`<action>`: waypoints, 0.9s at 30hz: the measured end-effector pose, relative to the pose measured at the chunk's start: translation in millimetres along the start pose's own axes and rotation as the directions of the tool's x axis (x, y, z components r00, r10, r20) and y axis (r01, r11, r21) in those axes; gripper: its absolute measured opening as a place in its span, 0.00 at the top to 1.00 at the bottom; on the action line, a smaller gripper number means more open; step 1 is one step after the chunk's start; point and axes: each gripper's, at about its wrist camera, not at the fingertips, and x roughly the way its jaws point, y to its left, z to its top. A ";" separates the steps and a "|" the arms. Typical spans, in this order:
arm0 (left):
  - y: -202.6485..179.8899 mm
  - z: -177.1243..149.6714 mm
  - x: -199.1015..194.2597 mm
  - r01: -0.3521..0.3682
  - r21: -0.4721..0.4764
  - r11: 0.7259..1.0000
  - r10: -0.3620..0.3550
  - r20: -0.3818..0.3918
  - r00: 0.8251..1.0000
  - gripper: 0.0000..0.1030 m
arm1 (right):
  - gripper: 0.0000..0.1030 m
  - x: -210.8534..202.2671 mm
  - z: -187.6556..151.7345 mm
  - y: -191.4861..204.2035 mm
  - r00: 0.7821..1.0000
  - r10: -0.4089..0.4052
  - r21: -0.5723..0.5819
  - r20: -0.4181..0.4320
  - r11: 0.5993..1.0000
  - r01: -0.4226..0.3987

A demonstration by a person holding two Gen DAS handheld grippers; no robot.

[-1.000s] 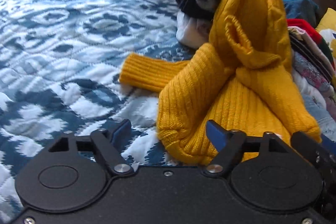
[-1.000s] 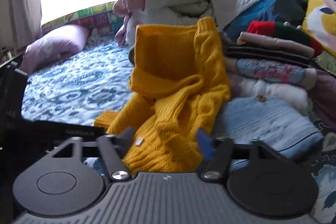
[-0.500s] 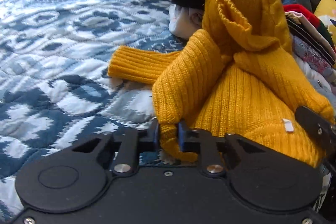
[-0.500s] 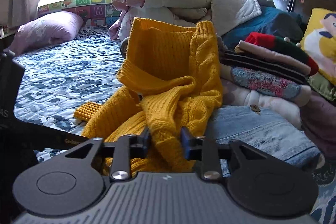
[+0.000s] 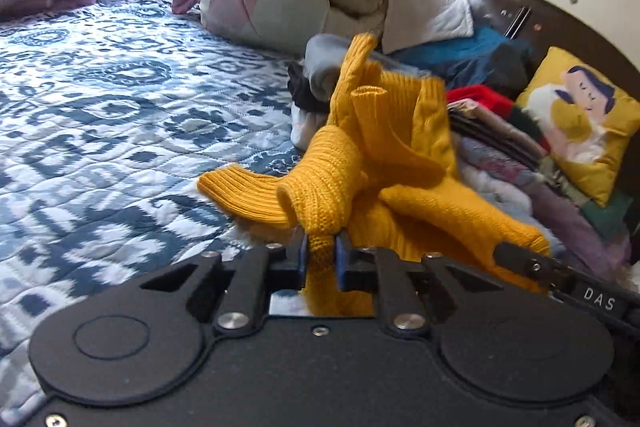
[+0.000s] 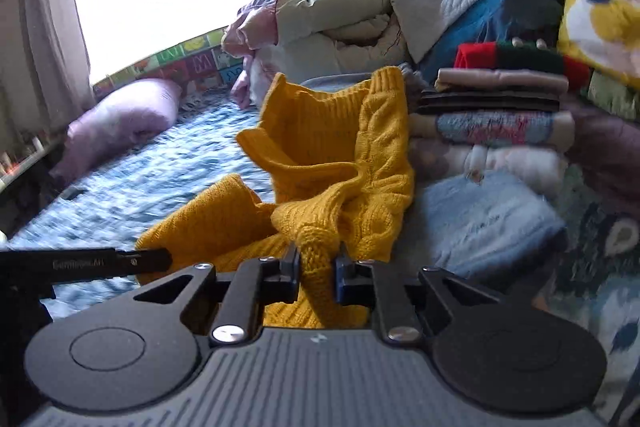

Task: Fold clothes
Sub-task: 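Lift the sweater with both grippers and carry it onto open bed space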

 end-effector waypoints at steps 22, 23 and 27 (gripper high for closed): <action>24.9 15.3 -252.2 0.074 -0.135 0.988 -0.034 0.277 0.960 0.91 | 0.83 -143.2 29.2 116.5 0.953 0.302 -0.064 0.031 0.952 -0.300; 25.7 17.3 -261.8 0.072 -0.135 0.988 -0.030 0.291 0.956 0.91 | 0.83 -146.7 32.4 122.6 0.947 0.319 -0.066 0.035 0.946 -0.317; 29.0 27.2 -296.9 0.069 -0.134 0.989 -0.019 0.342 0.939 0.91 | 0.83 -156.2 44.6 143.5 0.921 0.387 -0.078 0.039 0.920 -0.383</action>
